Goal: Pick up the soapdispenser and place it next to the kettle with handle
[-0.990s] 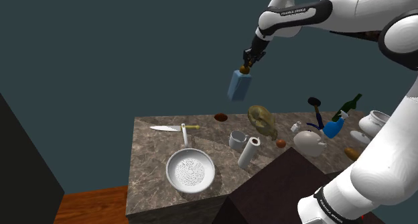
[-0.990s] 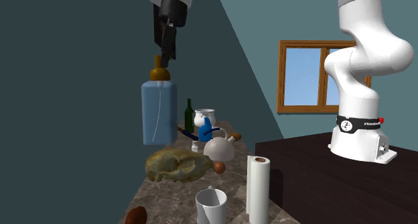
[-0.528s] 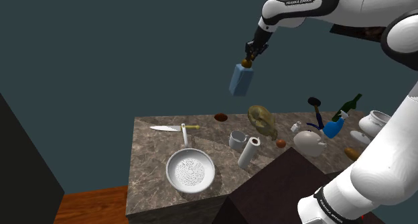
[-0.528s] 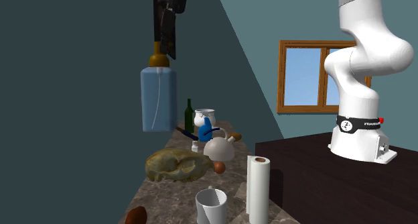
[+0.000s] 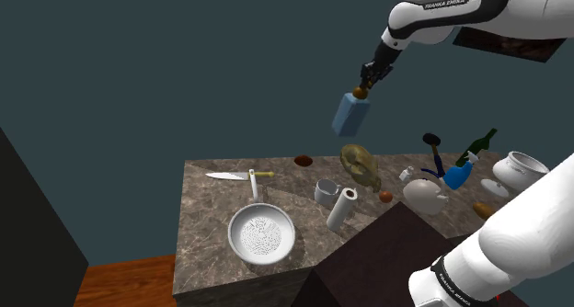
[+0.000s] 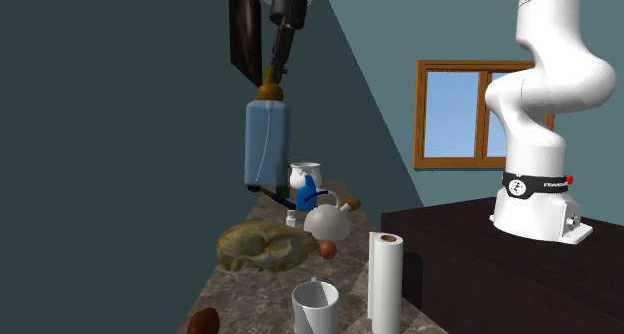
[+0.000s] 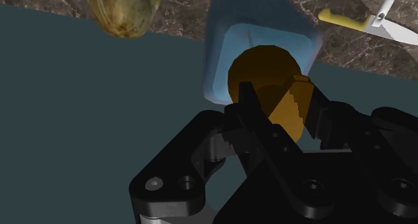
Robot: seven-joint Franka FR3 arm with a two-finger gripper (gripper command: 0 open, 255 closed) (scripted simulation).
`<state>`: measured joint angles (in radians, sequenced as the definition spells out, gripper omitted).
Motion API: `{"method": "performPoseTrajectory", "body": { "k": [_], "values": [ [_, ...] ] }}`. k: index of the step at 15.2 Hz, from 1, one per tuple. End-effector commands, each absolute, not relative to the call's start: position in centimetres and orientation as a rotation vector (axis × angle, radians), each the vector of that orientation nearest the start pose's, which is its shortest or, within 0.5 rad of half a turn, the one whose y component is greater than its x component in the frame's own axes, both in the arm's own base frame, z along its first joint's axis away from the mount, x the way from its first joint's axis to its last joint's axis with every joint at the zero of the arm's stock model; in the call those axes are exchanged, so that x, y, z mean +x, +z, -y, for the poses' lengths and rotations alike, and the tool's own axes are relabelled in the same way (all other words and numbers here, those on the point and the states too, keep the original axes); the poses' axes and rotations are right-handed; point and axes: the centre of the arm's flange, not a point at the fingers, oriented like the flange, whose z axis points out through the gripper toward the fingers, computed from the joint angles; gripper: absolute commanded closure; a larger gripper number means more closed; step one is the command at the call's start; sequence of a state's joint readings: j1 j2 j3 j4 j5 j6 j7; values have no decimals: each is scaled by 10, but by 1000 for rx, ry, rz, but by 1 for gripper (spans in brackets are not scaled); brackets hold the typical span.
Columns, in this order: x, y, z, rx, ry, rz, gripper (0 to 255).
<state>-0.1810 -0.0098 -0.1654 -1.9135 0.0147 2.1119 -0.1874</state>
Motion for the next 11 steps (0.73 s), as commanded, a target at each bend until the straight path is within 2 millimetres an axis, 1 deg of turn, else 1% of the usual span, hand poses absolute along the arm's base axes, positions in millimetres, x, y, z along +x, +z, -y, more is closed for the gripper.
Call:
{"method": "performPoseTrajectory", "body": {
  "k": [1, 11],
  "values": [
    [518, 515, 212, -3154, -326, -260, 255],
    [406, 515, 283, -3154, -326, -260, 255]
  ]
}}
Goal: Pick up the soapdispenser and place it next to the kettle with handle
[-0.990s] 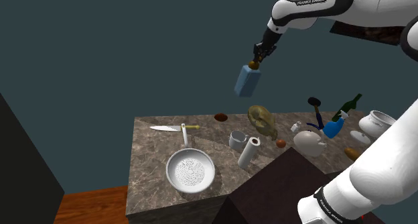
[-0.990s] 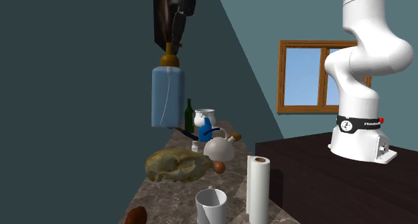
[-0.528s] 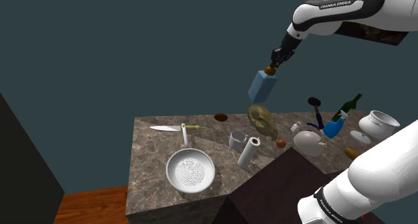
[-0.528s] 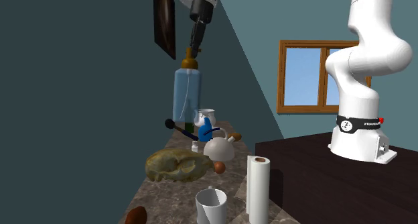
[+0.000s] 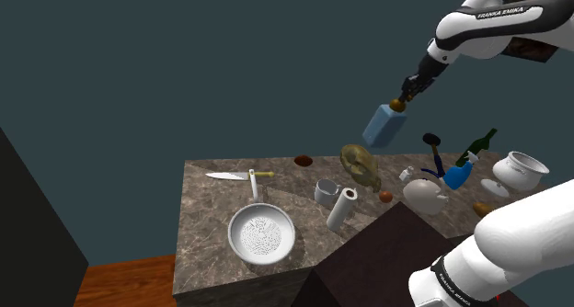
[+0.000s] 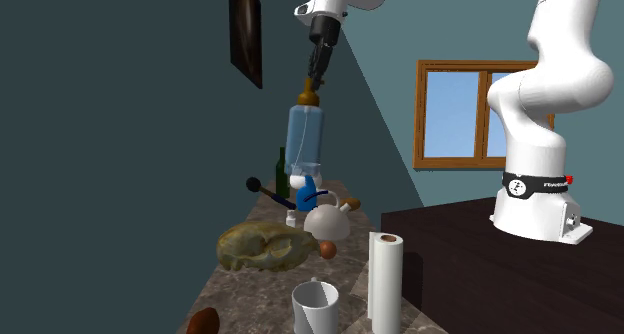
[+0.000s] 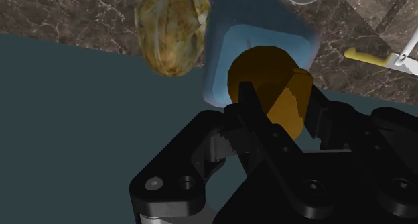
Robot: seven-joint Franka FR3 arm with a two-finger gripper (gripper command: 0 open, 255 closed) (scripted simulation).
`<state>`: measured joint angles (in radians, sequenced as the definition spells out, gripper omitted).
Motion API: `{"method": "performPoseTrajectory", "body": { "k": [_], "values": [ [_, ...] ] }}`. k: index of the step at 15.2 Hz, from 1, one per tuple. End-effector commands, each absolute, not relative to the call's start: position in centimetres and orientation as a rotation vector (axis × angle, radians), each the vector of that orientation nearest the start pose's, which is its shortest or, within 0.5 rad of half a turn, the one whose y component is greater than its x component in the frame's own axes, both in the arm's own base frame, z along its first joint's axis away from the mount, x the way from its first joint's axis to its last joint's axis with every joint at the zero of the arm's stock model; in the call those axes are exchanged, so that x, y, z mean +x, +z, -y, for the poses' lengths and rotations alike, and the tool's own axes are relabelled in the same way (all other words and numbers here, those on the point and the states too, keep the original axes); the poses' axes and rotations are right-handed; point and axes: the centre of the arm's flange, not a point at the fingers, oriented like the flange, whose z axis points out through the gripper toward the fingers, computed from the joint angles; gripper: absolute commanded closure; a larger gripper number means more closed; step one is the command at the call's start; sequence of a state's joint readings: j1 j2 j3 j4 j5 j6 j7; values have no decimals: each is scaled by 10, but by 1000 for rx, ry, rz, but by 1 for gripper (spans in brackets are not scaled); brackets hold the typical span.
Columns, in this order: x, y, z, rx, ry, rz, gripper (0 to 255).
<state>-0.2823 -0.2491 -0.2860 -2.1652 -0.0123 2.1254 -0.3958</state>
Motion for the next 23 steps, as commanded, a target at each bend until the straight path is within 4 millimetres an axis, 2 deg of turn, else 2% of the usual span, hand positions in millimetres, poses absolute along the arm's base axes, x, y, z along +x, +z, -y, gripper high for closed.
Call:
{"method": "performPoseTrajectory", "body": {
  "k": [1, 23],
  "values": [
    [395, 515, 290, -3154, -326, -260, 255],
    [149, 516, 444, -3154, -326, -260, 255]
  ]
}}
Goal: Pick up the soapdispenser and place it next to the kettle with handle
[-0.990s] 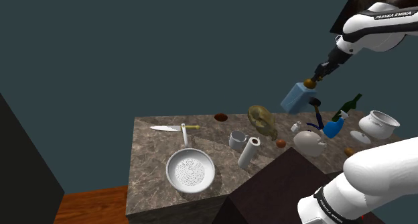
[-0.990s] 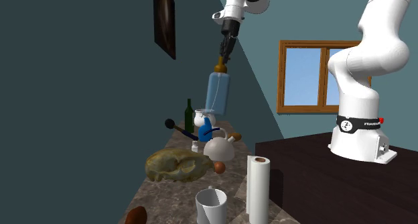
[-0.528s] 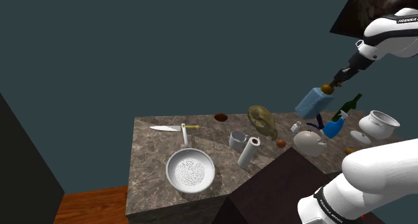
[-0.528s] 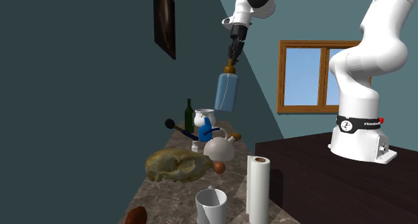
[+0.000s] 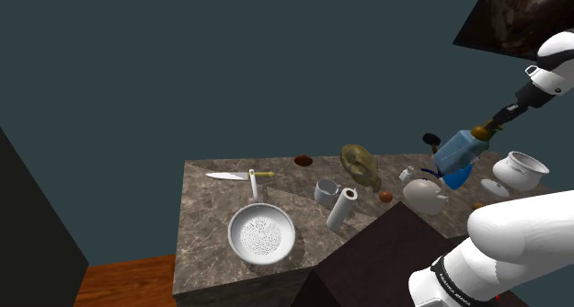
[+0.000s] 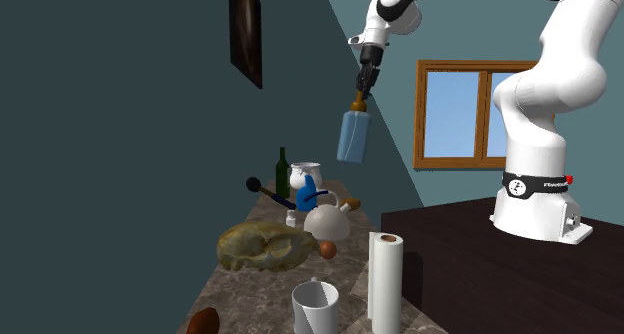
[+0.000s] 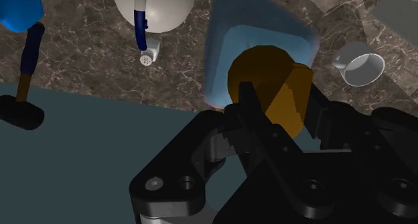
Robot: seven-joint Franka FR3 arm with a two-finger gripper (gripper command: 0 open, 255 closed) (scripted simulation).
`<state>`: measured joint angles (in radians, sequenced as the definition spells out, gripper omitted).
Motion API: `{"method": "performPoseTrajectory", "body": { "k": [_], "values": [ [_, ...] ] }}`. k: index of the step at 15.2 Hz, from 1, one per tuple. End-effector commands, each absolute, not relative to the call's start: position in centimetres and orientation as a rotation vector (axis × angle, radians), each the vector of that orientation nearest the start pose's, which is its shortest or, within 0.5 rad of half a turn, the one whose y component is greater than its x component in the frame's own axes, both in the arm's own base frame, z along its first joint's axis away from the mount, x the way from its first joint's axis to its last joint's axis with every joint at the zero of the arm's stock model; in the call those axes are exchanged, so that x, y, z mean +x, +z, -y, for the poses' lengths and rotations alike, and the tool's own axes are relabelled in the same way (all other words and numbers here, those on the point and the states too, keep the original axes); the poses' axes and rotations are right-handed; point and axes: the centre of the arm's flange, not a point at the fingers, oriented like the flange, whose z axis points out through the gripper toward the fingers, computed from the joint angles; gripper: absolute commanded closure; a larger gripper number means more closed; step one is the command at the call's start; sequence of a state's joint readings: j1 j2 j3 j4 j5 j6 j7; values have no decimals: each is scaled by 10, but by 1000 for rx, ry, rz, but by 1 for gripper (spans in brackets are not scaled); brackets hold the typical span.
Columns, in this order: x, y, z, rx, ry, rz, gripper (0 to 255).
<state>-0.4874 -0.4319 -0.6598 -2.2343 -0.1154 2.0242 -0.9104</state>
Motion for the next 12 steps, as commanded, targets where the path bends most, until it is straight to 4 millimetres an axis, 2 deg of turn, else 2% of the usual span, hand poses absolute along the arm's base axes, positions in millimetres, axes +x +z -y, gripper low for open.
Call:
{"method": "performPoseTrajectory", "body": {
  "k": [1, 3, 12],
  "values": [
    [137, 516, 451, -3154, -326, -260, 255],
    [116, 516, 464, -3154, -326, -260, 255],
    [116, 469, 464, -3154, -326, -260, 255]
  ]
}}
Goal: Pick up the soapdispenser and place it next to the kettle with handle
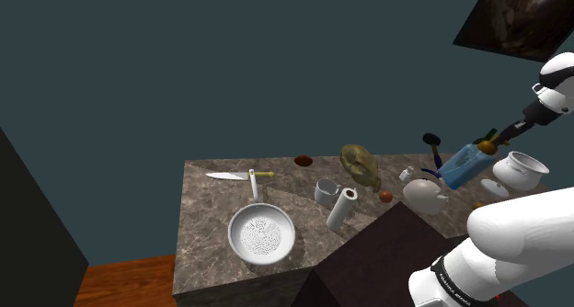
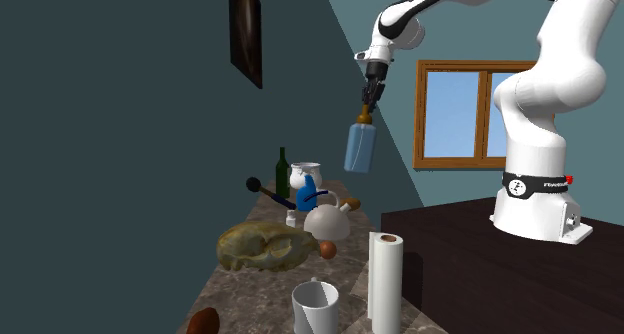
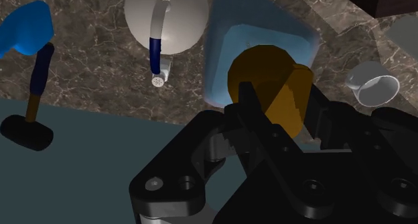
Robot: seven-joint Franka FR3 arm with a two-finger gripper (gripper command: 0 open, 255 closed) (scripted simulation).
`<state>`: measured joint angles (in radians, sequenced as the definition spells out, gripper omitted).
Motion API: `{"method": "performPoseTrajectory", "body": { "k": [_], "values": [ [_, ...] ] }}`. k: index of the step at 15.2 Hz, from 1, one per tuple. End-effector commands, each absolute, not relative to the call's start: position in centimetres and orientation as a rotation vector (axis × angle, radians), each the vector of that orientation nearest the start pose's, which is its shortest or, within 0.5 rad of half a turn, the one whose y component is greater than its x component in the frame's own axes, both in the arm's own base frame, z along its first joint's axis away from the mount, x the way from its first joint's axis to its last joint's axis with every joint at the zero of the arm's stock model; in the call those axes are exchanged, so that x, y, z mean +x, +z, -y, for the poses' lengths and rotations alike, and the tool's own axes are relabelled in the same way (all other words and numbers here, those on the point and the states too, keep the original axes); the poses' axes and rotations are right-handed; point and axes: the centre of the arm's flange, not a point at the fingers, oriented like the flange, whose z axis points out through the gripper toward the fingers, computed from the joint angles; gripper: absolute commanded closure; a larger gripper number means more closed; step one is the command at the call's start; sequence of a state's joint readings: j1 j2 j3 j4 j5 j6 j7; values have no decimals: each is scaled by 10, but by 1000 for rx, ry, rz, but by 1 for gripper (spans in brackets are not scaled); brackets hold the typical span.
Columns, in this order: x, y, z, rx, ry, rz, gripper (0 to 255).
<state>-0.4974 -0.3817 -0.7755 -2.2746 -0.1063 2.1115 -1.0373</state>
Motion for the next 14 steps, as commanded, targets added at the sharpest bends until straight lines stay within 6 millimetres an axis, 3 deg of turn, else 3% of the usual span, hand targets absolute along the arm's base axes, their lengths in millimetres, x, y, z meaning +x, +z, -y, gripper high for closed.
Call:
{"method": "performPoseTrajectory", "body": {
  "k": [1, 14],
  "values": [
    [116, 464, 464, -3154, -326, -260, 255],
    [116, 395, 464, -3154, -326, -260, 255]
  ]
}}
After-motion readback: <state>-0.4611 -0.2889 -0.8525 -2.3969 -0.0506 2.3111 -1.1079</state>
